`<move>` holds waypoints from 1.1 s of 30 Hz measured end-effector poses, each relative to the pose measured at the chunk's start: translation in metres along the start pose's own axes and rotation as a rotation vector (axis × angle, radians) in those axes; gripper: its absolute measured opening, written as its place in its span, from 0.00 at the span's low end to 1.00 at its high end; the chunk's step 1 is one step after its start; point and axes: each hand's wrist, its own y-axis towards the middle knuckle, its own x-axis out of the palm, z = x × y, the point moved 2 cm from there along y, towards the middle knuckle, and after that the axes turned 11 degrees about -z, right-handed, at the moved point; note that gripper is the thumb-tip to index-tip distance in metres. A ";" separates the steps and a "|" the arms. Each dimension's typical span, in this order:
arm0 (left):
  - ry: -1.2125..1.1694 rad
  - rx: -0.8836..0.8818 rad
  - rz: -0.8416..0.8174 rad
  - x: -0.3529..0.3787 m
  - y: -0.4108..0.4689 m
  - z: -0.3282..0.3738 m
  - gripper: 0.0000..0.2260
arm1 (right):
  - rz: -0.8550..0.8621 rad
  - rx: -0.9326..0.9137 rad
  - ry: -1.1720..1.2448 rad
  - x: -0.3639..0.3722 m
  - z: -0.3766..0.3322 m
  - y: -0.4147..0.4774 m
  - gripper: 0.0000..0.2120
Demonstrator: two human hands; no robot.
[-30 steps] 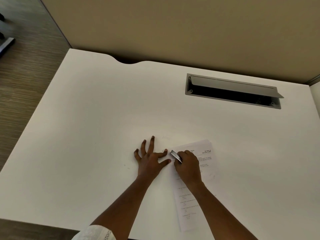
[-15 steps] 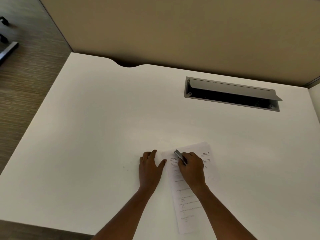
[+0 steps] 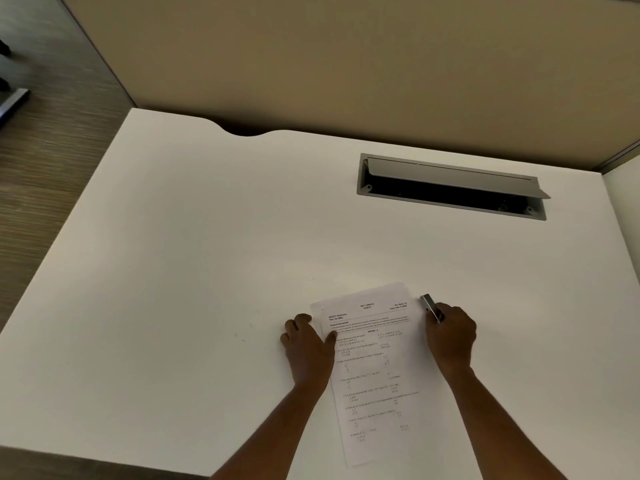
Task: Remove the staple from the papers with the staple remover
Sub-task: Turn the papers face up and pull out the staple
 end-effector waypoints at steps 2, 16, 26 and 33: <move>-0.007 -0.001 0.006 0.000 -0.001 0.000 0.28 | 0.004 0.013 -0.018 -0.002 0.010 0.004 0.12; -0.187 -0.007 0.046 0.000 -0.005 0.004 0.27 | 0.035 -0.027 -0.126 -0.006 0.014 -0.010 0.20; -0.291 -0.126 0.020 0.017 -0.032 0.002 0.29 | -0.036 -0.187 -0.133 0.027 0.021 -0.073 0.12; -0.124 -0.086 0.017 0.016 -0.026 -0.001 0.28 | 0.051 0.005 -0.009 0.001 0.024 -0.030 0.17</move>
